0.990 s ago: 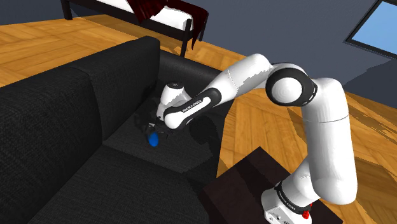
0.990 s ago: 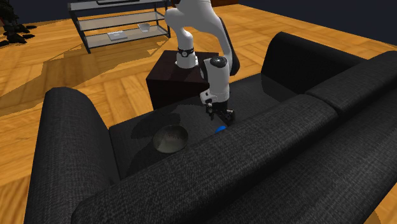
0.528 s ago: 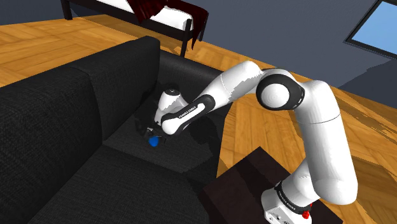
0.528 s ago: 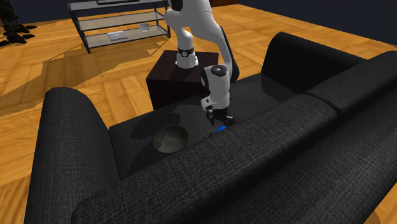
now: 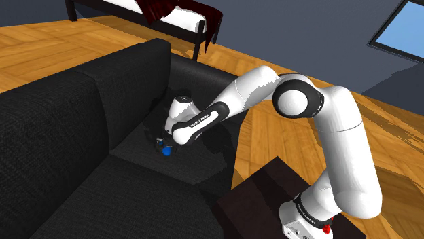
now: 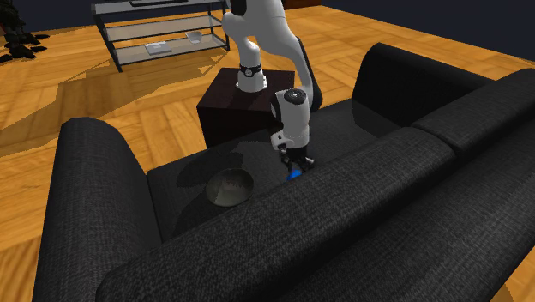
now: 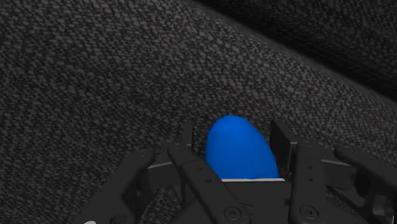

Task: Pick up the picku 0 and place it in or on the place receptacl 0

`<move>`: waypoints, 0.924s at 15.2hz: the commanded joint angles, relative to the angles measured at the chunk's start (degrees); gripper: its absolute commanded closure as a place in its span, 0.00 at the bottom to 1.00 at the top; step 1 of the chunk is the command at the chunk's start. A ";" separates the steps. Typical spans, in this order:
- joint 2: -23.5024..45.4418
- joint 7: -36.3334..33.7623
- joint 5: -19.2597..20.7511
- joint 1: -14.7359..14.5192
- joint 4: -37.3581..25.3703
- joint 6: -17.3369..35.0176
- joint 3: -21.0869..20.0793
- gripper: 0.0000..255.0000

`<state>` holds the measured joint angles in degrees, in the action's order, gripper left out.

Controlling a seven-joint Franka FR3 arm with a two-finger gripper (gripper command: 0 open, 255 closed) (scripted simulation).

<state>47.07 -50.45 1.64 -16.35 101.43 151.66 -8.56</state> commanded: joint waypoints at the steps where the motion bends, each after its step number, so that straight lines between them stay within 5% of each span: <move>1: 0.01 0.00 0.00 0.01 0.01 0.00 0.01 1.00; 9: -0.01 0.00 0.00 0.01 0.03 0.00 0.01 1.00; 10: -0.01 0.00 0.00 0.01 0.03 0.00 0.01 0.00; 14: 3.88 -0.24 -2.41 2.63 -12.95 -12.82 -0.12 0.00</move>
<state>50.00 -50.69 -0.18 -14.44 91.54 142.11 -8.67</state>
